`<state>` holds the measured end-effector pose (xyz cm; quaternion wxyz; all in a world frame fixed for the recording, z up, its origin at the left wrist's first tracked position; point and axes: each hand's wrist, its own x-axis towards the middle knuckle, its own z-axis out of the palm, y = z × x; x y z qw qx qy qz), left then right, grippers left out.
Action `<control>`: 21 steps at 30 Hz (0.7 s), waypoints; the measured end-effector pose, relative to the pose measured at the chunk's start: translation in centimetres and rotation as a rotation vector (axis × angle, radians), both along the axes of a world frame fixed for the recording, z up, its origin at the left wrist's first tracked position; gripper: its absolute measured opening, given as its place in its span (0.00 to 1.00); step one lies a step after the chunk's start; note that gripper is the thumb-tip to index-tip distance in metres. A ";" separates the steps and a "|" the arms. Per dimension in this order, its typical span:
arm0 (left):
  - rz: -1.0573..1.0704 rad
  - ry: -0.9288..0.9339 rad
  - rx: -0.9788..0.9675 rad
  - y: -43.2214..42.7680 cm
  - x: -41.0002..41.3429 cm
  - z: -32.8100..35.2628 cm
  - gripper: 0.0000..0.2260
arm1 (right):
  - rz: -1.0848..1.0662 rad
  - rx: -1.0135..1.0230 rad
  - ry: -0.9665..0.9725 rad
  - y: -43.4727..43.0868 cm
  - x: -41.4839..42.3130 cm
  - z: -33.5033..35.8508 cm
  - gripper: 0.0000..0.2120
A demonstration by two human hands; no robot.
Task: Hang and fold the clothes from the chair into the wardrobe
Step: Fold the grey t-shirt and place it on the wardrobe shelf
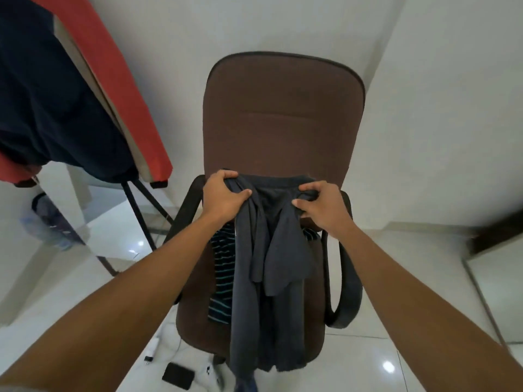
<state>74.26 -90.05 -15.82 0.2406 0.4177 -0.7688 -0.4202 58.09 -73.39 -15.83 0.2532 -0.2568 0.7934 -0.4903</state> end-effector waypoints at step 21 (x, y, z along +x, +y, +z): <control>-0.099 -0.056 0.148 -8.9 -8.0 -20.3 0.11 | 0.192 0.308 0.207 -8.0 -8.4 -20.0 0.17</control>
